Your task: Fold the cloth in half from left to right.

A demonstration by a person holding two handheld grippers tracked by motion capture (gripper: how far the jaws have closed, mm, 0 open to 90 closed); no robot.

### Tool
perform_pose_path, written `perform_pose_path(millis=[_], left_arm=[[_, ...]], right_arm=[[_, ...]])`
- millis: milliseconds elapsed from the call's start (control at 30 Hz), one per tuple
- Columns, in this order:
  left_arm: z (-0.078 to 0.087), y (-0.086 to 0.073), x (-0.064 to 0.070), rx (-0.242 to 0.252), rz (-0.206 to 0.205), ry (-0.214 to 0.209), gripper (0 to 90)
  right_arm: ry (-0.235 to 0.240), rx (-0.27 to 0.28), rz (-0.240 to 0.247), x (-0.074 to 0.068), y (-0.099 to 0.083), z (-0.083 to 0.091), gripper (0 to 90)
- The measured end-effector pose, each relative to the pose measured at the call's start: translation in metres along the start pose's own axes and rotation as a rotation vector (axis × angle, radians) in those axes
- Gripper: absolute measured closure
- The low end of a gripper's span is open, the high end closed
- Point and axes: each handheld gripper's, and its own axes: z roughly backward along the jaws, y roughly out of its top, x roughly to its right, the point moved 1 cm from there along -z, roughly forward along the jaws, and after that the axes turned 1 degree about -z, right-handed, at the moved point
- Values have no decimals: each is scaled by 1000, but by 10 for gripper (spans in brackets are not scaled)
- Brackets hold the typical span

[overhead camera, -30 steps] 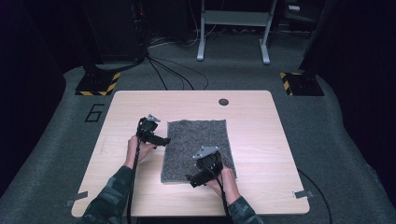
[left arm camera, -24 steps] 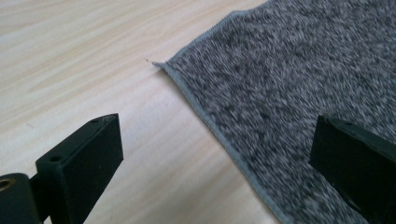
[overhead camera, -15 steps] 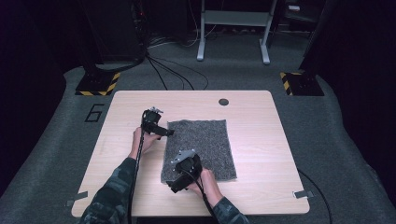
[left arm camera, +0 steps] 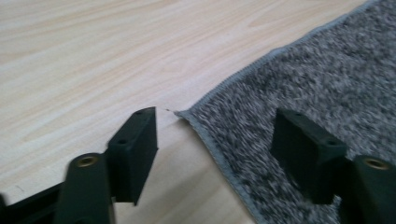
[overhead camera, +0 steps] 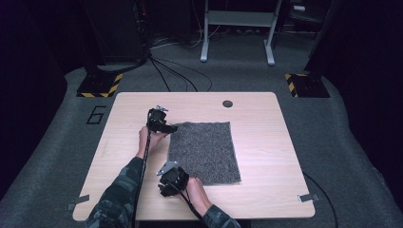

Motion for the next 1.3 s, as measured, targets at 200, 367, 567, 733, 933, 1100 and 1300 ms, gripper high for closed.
perform_pose_path(millis=[200, 367, 567, 733, 933, 1100, 1300], left_arm=[[-8, -2, 0, -23, -15, 20, 417], [-12, -3, 2, -34, -31, 36, 505], [-14, -1, 8, -37, -61, 43, 635], [-15, 0, 13, -35, -72, 37, 768], [-16, 0, 17, -23, -80, 50, 861], [-15, -3, 16, -6, -62, 42, 867], [-8, -1, 15, 1, -53, 44, 867]], right_arm=[[-26, 11, -17, -2, -1, -4, 530], [-18, -1, -24, 0, -2, -3, 588], [-19, 24, -30, -1, -4, -3, 667], [1, 42, -53, -1, -5, -3, 725], [-20, 54, -52, -3, -7, -3, 792], [-34, 73, -66, -3, -12, -1, 837], [-29, 111, -74, -2, -14, 6, 850]])
